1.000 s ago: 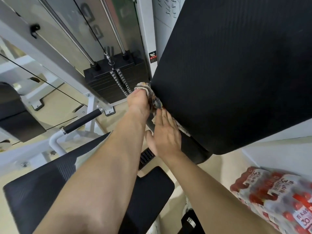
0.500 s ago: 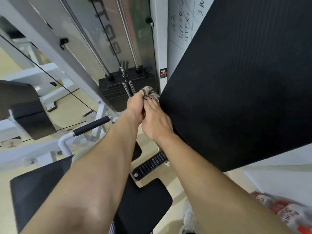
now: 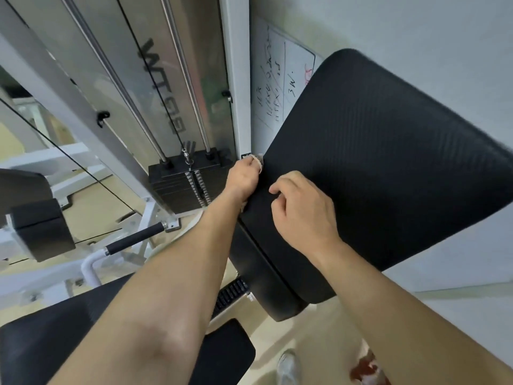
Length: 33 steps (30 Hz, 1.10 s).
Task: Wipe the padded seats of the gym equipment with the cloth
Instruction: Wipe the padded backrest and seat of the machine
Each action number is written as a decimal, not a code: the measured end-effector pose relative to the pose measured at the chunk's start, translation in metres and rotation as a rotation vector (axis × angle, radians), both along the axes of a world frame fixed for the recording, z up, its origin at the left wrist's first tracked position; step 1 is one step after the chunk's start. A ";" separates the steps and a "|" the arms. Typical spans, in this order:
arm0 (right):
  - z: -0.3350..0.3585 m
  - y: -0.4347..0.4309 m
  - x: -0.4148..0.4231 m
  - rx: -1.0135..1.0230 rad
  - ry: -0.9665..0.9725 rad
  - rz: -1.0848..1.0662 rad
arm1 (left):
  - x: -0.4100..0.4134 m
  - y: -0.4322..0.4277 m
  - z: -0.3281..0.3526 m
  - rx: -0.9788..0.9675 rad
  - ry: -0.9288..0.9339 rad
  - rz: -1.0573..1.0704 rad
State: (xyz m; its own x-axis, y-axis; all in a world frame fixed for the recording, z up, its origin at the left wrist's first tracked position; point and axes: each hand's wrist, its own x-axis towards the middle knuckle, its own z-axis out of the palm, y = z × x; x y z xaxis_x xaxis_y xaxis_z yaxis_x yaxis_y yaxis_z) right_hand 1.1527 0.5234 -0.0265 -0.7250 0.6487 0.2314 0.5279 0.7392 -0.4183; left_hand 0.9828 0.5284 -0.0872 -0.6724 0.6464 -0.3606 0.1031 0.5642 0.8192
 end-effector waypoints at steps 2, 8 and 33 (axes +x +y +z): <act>0.017 0.016 0.002 0.040 0.076 -0.044 | 0.003 0.028 0.040 0.133 -0.027 -0.028; 0.037 0.045 0.001 0.138 0.184 -0.084 | 0.020 0.035 0.054 0.257 0.045 -0.036; 0.115 0.100 0.128 0.229 0.122 -0.657 | 0.165 0.083 0.157 0.506 1.098 -0.601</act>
State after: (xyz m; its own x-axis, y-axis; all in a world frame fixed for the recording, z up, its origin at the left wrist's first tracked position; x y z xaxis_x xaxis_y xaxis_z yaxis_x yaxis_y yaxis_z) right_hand 1.2805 0.6237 0.0890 -0.1607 0.8686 0.4687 0.8542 0.3603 -0.3750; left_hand 1.1480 0.6111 0.0701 -0.0254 0.8415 0.5397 0.9565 -0.1365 0.2579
